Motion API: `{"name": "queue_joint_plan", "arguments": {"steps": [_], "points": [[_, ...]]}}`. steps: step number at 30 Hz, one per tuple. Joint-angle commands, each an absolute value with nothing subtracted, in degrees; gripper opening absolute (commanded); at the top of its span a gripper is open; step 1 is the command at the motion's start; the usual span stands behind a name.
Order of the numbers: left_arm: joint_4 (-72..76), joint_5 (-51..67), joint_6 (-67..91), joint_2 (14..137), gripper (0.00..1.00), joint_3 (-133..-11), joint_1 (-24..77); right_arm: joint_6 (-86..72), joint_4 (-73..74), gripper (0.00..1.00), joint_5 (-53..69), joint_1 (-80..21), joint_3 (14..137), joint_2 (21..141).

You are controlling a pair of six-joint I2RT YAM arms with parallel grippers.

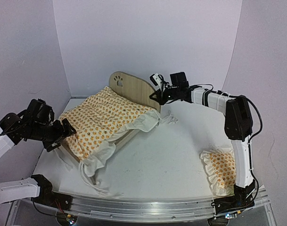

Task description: Set up the pet bed

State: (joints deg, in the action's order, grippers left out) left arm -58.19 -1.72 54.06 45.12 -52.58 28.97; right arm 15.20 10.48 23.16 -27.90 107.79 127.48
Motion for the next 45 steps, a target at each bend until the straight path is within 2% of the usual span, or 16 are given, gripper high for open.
{"name": "queue_joint_plan", "arguments": {"steps": [1,8,13,18,20,23,28,31,34,35,38,42,43,45], "points": [[-49.46,-1.95,48.83,50.74,0.97,-59.64,29.17,1.39,3.66,0.00,4.73,-26.95,94.98,116.14],[-39.38,4.96,42.83,62.29,0.96,-69.10,31.10,-8.65,2.73,0.00,-17.34,-34.89,69.56,95.92],[-28.03,5.78,40.83,70.63,0.97,-73.10,40.47,-26.52,7.72,0.00,-25.70,-41.61,60.43,86.56],[-11.69,6.51,39.58,78.59,0.95,-69.94,50.90,-42.15,14.27,0.00,-39.19,-53.53,61.26,84.39],[-1.80,5.90,39.17,80.05,0.92,-65.59,55.57,-45.38,14.28,0.00,-40.45,-55.77,61.90,85.08],[10.30,5.93,40.20,82.29,0.86,-58.57,59.96,-44.58,12.43,0.00,-40.96,-56.33,64.22,88.07],[16.28,1.20,37.98,88.50,0.75,-56.41,65.72,-34.32,6.49,0.01,-41.02,-56.33,71.85,94.31],[25.78,-1.23,34.71,91.22,0.61,-52.60,68.25,-32.03,6.33,0.05,-36.88,-56.19,76.31,97.42],[37.43,-4.09,34.37,93.61,0.55,-48.04,69.18,-32.43,6.24,0.07,-33.61,-55.89,76.99,97.37],[42.00,-5.42,33.23,94.49,0.53,-46.19,69.44,-32.05,6.24,0.11,-32.63,-55.71,76.99,97.12],[48.46,-7.56,33.43,98.83,0.51,-44.66,69.42,-28.83,8.35,0.39,-29.00,-55.06,76.31,94.36],[53.38,-9.23,34.47,105.29,0.57,-45.46,69.57,-22.29,12.63,0.72,-19.74,-51.90,71.66,84.87],[55.01,-9.56,34.79,106.96,0.57,-45.75,69.52,-20.57,13.49,0.77,-16.85,-50.28,69.96,81.84],[56.12,-10.33,35.22,109.64,0.54,-46.97,69.48,-17.94,16.14,0.80,-11.64,-45.93,66.75,76.76]]}}
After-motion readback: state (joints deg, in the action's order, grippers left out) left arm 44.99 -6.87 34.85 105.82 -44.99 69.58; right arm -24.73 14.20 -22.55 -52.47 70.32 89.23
